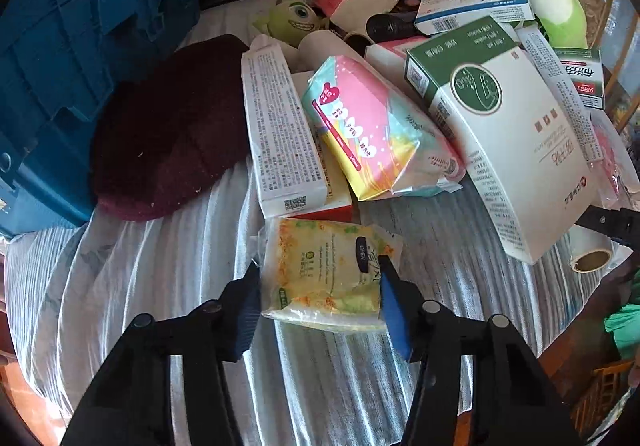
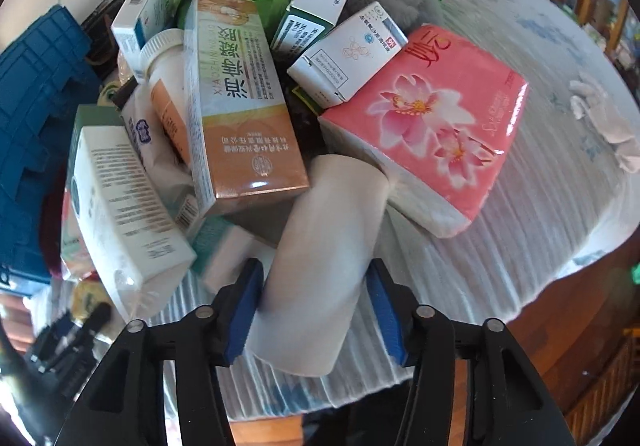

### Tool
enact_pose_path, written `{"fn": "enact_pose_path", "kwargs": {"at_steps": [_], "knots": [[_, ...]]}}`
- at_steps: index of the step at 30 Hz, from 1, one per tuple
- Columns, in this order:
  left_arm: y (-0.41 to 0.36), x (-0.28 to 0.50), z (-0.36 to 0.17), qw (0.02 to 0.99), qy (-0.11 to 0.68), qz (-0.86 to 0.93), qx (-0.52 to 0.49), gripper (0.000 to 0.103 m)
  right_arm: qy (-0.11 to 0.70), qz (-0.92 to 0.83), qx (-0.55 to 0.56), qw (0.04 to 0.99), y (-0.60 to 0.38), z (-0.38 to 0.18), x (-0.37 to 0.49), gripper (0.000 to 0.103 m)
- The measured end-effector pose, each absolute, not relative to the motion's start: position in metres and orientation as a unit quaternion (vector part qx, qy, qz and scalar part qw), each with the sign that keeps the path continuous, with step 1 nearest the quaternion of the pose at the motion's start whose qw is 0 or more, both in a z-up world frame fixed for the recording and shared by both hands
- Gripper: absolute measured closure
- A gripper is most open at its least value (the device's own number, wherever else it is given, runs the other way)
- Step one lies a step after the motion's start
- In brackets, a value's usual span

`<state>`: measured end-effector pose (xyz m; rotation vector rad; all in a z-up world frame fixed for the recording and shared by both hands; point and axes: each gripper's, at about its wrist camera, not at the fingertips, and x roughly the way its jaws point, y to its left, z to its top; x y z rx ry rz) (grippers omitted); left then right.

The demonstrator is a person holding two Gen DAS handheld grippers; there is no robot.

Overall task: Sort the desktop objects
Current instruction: 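Reach the left tool to the yellow wet-wipe pack while the right tool reaches the white paper roll, then grasp the wet-wipe pack with the left tool while the right tool grasps the paper roll, then carry both items over the blue crate and open both tools to drop them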

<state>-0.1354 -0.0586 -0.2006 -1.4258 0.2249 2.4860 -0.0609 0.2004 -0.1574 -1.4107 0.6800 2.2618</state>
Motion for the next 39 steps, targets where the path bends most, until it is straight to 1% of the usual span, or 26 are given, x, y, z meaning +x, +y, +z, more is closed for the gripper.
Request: {"fn": "enact_pose_path", "kwargs": {"at_steps": [5, 8, 9, 10, 12, 15, 18, 25, 31, 37, 39], "knots": [[-0.059, -0.124, -0.188, 0.128, 0.103, 0.870, -0.465, 0.057, 0.233, 0.820, -0.484, 0.199, 0.198, -0.141, -0.046, 0.055], [-0.057, -0.117, -0.171, 0.124, 0.110, 0.879, -0.447, 0.058, 0.232, 0.827, -0.472, 0.198, 0.199, -0.134, -0.037, 0.057], [-0.059, -0.115, -0.164, 0.120, 0.109, 0.884, -0.438, 0.058, 0.230, 0.829, -0.470, 0.198, 0.199, -0.133, -0.035, 0.057], [-0.053, -0.120, -0.167, 0.118, 0.106, 0.888, -0.431, 0.058, 0.228, 0.830, -0.468, 0.198, 0.202, -0.132, -0.033, 0.057], [-0.062, -0.111, -0.150, 0.117, 0.099, 0.896, -0.416, 0.058, 0.226, 0.832, -0.468, 0.192, 0.203, -0.130, -0.034, 0.058], [-0.066, -0.118, -0.136, 0.115, 0.097, 0.905, -0.398, 0.058, 0.217, 0.837, -0.468, 0.184, 0.195, -0.123, -0.031, 0.058], [-0.064, -0.122, -0.126, 0.117, 0.087, 0.910, -0.389, 0.058, 0.207, 0.844, -0.464, 0.174, 0.194, -0.110, -0.032, 0.058], [-0.050, -0.136, -0.100, 0.115, 0.073, 0.930, -0.341, 0.058, 0.164, 0.886, -0.402, 0.160, 0.192, -0.054, -0.041, 0.058], [-0.038, -0.142, -0.057, 0.104, 0.062, 0.949, -0.290, 0.058, 0.132, 0.915, -0.359, 0.126, 0.189, -0.013, -0.066, 0.058], [-0.030, -0.151, -0.009, 0.061, 0.065, 0.968, -0.233, 0.058, 0.106, 0.944, -0.307, 0.051, 0.177, 0.036, -0.097, 0.058], [-0.036, -0.155, 0.012, 0.042, 0.055, 0.975, -0.213, 0.058, 0.079, 0.956, -0.282, 0.023, 0.163, 0.057, -0.109, 0.058]]}}
